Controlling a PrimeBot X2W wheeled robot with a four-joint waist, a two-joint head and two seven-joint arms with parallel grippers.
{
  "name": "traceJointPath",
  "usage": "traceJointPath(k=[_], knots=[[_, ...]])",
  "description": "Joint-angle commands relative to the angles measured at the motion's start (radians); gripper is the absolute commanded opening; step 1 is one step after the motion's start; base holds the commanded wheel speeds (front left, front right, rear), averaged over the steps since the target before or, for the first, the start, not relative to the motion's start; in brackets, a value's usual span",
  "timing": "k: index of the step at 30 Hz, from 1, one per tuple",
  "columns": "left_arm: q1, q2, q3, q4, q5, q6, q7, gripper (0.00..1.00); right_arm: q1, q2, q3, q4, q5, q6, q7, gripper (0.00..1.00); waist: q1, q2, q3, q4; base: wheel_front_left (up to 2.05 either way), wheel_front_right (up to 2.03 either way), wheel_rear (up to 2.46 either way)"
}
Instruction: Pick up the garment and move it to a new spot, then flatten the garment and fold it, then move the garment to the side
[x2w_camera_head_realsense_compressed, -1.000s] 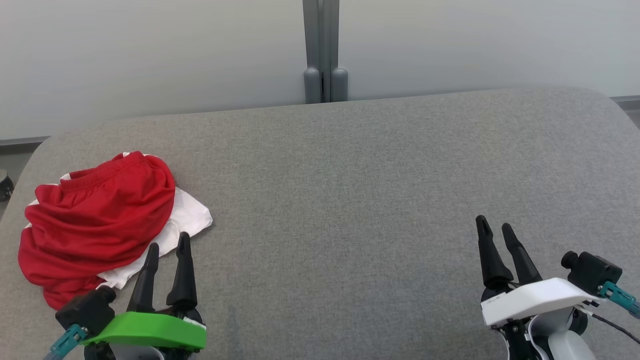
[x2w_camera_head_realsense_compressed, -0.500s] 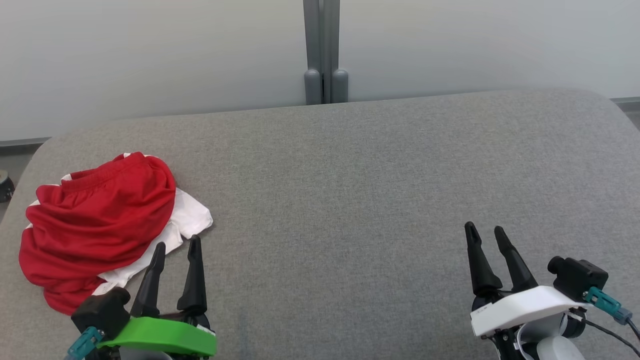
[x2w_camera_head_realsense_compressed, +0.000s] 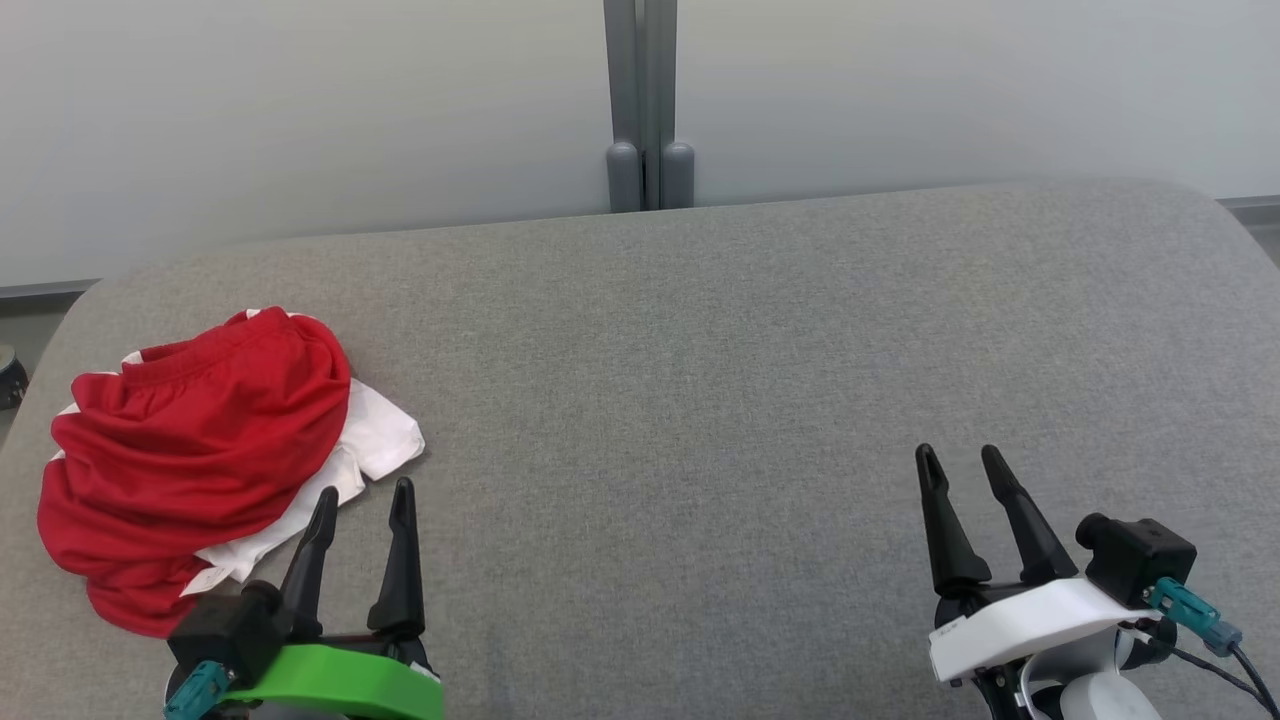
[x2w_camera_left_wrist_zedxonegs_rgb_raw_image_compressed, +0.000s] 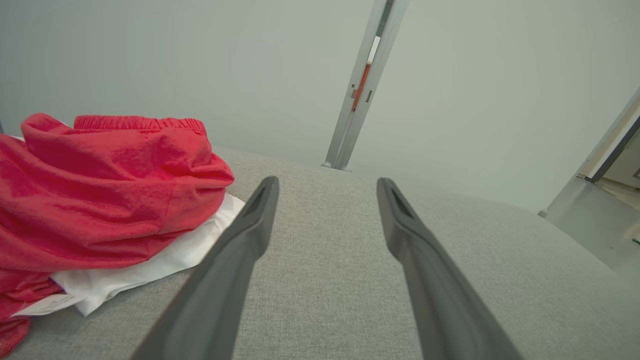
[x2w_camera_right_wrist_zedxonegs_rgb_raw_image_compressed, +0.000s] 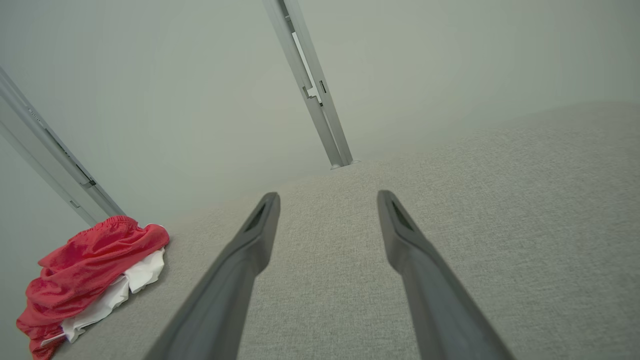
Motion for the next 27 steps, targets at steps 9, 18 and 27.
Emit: traceJointPath(k=[9, 18, 27], knots=[[0.010, 0.008, -0.008, 0.004, 0.077, -0.005, -0.024, 1.00, 0.014, -0.005, -0.010, -0.018, -0.084, 0.001, -0.027, 1.00, 0.0000, 0.0000, -0.005, 0.002, 0.00, 0.00, 0.00], [0.016, 0.009, -0.010, 0.005, 0.131, -0.006, -0.042, 1.00, 0.018, -0.006, -0.025, -0.015, -0.111, 0.001, -0.043, 1.00, 0.0000, 0.0000, -0.011, 0.002, 0.00, 0.00, 0.00], [0.025, 0.009, -0.003, 0.008, 0.151, -0.003, -0.060, 1.00, 0.026, -0.006, -0.022, -0.012, -0.158, 0.001, -0.059, 1.00, 0.0000, 0.0000, -0.017, 0.003, 0.00, 0.00, 0.00]])
